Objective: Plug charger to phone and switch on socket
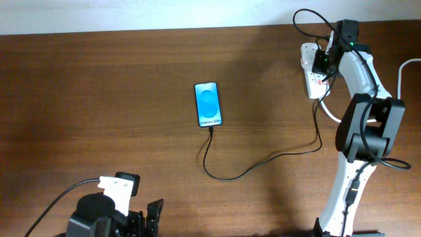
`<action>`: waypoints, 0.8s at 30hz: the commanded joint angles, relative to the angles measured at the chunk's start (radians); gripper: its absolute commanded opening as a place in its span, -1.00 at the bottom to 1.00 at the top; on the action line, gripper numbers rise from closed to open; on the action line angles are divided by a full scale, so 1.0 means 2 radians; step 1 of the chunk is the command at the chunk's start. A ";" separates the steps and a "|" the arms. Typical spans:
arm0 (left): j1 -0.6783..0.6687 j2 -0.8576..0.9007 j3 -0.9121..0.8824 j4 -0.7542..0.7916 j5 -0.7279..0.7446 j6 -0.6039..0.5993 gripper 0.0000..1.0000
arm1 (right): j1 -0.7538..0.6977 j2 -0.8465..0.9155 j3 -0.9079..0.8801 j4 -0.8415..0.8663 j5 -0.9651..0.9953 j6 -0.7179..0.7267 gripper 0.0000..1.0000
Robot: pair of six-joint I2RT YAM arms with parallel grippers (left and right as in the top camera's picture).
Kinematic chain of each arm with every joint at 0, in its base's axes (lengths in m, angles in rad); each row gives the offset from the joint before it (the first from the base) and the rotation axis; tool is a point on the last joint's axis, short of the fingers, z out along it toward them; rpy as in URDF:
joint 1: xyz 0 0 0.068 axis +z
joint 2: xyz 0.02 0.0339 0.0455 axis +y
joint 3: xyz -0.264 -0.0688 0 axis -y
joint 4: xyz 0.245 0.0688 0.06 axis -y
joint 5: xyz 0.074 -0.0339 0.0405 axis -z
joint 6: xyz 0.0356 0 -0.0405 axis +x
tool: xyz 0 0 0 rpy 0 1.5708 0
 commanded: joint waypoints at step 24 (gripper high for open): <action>-0.001 -0.002 0.000 0.000 -0.002 0.005 0.98 | -0.033 -0.048 -0.036 -0.036 -0.047 0.005 -0.92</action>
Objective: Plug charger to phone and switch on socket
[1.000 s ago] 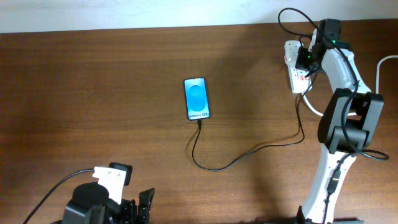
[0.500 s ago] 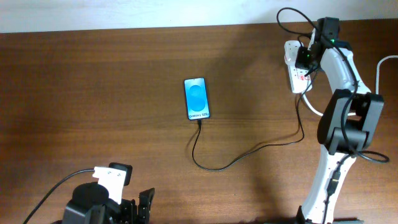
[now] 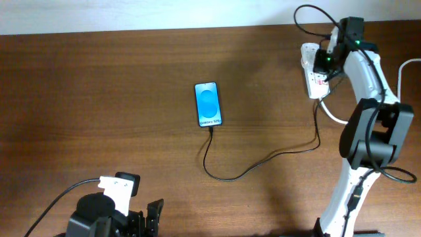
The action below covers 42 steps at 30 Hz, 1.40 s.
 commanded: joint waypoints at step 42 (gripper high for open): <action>-0.001 -0.002 0.000 0.000 -0.002 0.004 0.98 | 0.002 0.026 -0.037 0.079 -0.030 0.023 -0.91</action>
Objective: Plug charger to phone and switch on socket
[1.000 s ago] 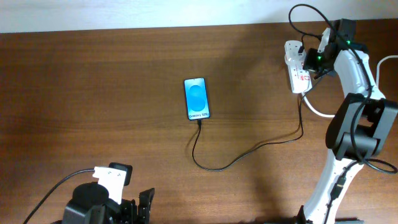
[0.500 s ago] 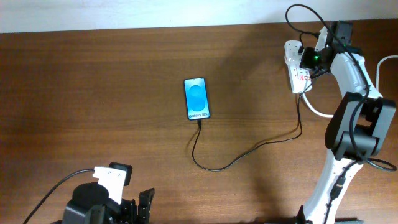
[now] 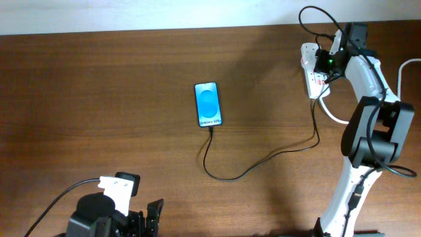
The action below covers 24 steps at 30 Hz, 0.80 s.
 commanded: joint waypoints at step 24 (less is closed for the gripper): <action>-0.001 -0.002 0.000 0.000 -0.002 0.004 0.99 | 0.007 0.017 -0.005 0.028 0.003 0.009 -0.92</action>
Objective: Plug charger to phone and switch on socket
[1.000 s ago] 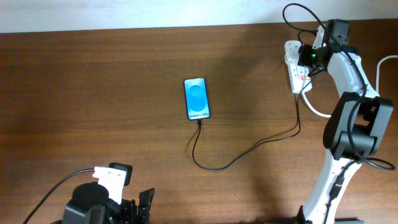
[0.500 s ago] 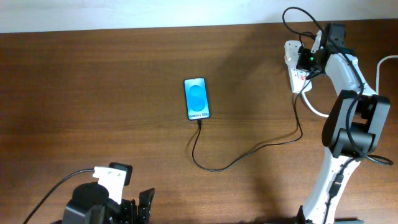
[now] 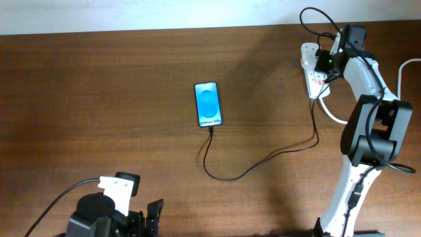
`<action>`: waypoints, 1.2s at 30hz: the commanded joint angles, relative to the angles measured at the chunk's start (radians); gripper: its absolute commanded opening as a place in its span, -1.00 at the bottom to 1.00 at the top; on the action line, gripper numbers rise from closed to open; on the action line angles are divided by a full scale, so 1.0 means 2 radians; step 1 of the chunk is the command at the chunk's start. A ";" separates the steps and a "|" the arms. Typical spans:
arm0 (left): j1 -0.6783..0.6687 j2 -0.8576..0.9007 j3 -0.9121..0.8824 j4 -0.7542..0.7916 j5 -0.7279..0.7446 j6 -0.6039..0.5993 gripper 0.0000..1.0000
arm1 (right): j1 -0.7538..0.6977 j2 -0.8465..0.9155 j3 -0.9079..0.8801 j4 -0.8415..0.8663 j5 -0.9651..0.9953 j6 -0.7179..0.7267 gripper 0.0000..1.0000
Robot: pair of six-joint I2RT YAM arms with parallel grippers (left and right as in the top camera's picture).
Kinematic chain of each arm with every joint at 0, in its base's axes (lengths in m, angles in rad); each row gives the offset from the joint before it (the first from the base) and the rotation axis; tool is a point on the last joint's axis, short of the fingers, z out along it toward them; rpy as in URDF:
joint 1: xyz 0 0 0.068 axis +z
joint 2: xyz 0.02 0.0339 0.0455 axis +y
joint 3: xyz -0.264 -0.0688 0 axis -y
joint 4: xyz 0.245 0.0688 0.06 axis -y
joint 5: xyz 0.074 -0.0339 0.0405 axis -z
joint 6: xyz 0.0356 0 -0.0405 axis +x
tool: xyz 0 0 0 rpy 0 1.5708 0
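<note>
The phone (image 3: 208, 104) lies face up mid-table with its blue screen lit. The black charger cable (image 3: 227, 178) runs from the phone's lower end, loops toward me and climbs right to the white socket strip (image 3: 308, 66) at the far right. My right gripper (image 3: 323, 64) hangs over the strip's right side with a green light on it; its fingers are too dark and small to tell open from shut. Low at the near left edge, my left gripper (image 3: 146, 218) rests with its fingers slightly apart and nothing between them.
A white cable (image 3: 332, 113) leaves the strip and runs under the right arm. Another white lead (image 3: 404, 66) shows at the right edge. The right arm's base (image 3: 342, 217) stands at the near right. A pale wall borders the table's far edge.
Hardly anything has moved. The right gripper stays over the socket strip, with only a very slight shift of the arm. Phone, cable and left arm are as before.
At the oldest moment the right gripper was over the socket strip with the cable plugged into the lit phone. After that the wrist and elbow stood a little further right, the gripper still at the strip. It remains there now, and the left arm has not moved.
</note>
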 commanded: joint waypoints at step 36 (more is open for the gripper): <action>-0.001 -0.002 0.000 -0.001 -0.002 0.004 0.99 | 0.017 0.000 -0.005 0.002 0.006 0.024 -0.91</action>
